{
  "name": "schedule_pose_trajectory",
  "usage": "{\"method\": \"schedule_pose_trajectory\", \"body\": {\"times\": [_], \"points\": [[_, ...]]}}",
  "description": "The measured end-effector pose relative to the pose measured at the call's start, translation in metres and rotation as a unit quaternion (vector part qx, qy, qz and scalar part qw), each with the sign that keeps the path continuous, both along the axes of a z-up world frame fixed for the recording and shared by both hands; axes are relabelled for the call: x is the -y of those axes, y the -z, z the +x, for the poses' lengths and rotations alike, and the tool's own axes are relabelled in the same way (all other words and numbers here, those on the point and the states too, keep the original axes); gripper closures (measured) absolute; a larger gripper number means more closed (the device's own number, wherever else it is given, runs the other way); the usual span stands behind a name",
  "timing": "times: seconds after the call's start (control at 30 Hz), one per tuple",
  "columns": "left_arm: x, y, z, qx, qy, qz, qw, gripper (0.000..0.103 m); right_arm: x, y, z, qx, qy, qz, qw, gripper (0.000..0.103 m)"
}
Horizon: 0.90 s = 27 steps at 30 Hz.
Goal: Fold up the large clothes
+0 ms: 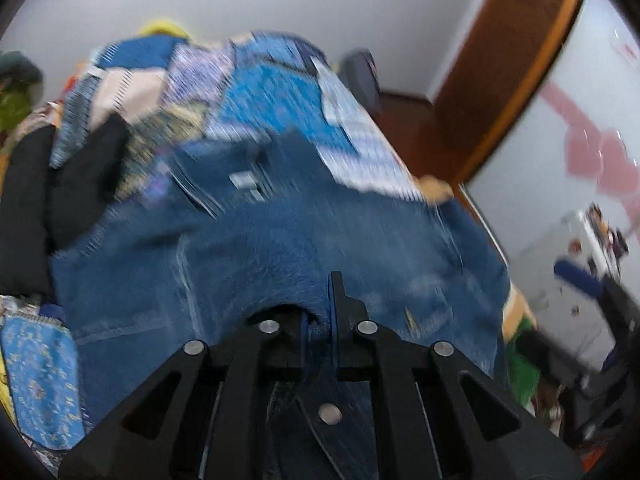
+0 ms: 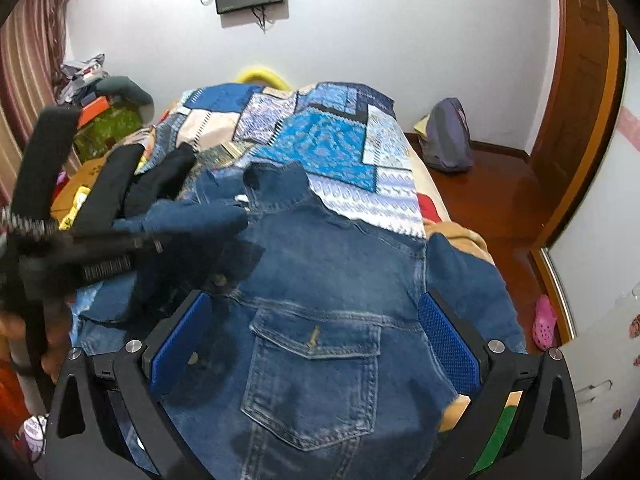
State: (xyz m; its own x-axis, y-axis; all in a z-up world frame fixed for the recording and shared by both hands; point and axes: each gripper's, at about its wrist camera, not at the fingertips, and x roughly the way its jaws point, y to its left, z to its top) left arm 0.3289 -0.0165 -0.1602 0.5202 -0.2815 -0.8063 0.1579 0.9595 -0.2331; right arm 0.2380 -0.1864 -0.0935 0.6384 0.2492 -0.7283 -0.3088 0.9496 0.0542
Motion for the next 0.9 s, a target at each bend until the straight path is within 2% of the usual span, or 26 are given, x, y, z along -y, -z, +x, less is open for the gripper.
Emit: {"method": "schedule_pose_trajectory", "body": {"times": [0.07,0.17,0.27,0.3,0.33,0.4,0.5,0.67,0.8,0.9], "points": [[0.012,0.015,-0.005,-0.021,0.022,0.01,0.9995,0.096,0.002,0.003,0.0,-0.005,0.002,-0.005,1.0,0.0],[0.023,0.027,-0.014,-0.052,0.059,0.026,0.9965,0.087,0.004,0.006,-0.004,-0.01,0.003,-0.009,1.0,0.0],[0.028,0.025,-0.031,-0.048,0.082,0.046,0.9945,0.082,0.003,0.005,-0.007,-0.011,0.001,-0.016,1.0,0.0],[0.026,0.022,-0.036,-0.042,0.083,0.052,0.9943,0.072,0.003,0.005,-0.008,-0.01,0.001,-0.018,1.0,0.0],[0.022,0.018,-0.04,-0.036,0.082,0.054,0.9945,0.058,0.002,0.004,-0.01,-0.009,-0.001,-0.02,1.0,0.0],[0.008,0.006,-0.051,-0.015,0.069,0.05,0.9962,0.043,0.0,0.002,-0.01,-0.006,-0.004,-0.022,1.0,0.0],[-0.017,-0.015,-0.062,0.013,0.05,0.047,0.9975,0.04,-0.007,-0.002,-0.011,-0.001,-0.012,-0.025,1.0,0.0],[-0.071,-0.038,-0.076,0.058,-0.012,0.075,0.9954,0.034,-0.033,-0.006,-0.007,0.007,-0.043,-0.031,0.999,0.0],[-0.116,-0.039,-0.085,0.065,-0.064,0.097,0.9911,0.034,-0.066,-0.003,-0.003,0.008,-0.086,-0.045,0.995,0.0],[-0.147,-0.031,-0.09,0.056,-0.098,0.101,0.9885,0.034,-0.099,0.006,0.002,0.001,-0.128,-0.062,0.99,0.0]]}}
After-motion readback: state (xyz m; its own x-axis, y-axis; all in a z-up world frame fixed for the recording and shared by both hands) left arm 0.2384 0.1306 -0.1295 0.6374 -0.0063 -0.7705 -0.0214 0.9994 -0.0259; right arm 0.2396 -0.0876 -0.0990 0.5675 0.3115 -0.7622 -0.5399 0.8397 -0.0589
